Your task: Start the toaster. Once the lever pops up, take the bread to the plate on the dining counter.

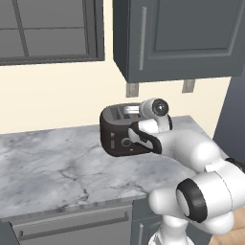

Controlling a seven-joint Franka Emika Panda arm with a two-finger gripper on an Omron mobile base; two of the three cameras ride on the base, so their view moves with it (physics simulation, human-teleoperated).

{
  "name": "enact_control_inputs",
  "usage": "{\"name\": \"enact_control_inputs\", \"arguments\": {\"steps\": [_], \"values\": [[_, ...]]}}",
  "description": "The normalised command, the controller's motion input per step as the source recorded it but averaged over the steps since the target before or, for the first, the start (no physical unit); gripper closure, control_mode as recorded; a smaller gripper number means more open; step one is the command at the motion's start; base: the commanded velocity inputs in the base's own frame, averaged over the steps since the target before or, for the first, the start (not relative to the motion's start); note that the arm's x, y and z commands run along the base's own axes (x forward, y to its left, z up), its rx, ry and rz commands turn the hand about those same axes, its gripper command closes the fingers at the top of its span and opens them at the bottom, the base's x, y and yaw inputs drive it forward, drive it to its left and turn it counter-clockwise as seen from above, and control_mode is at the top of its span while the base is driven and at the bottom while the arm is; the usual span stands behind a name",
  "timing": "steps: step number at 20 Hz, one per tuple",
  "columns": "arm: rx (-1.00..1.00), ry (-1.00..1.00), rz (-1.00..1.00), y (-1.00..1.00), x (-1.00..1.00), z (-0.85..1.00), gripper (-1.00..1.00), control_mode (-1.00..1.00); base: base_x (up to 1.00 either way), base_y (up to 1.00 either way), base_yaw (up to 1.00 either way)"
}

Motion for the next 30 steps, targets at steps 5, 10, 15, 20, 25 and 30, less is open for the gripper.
{"name": "enact_control_inputs", "arguments": {"steps": [5,10,15,20,25,30], "values": [[0.00,0.00,0.00,0.00,0.00,0.00,-1.00,-1.00,0.00,0.00,0.00],[0.00,0.00,0.00,0.00,0.00,0.00,-1.00,-1.00,0.00,0.00,0.00],[0.00,0.00,0.00,0.00,0.00,0.00,-1.00,-1.00,0.00,0.00,0.00],[0.00,0.00,0.00,0.00,0.00,0.00,-1.00,-1.00,0.00,0.00,0.00],[0.00,0.00,0.00,0.00,0.00,0.00,-1.00,-1.00,0.00,0.00,0.00],[0.00,0.00,0.00,0.00,0.00,0.00,-1.00,-1.00,0.00,0.00,0.00]]}}
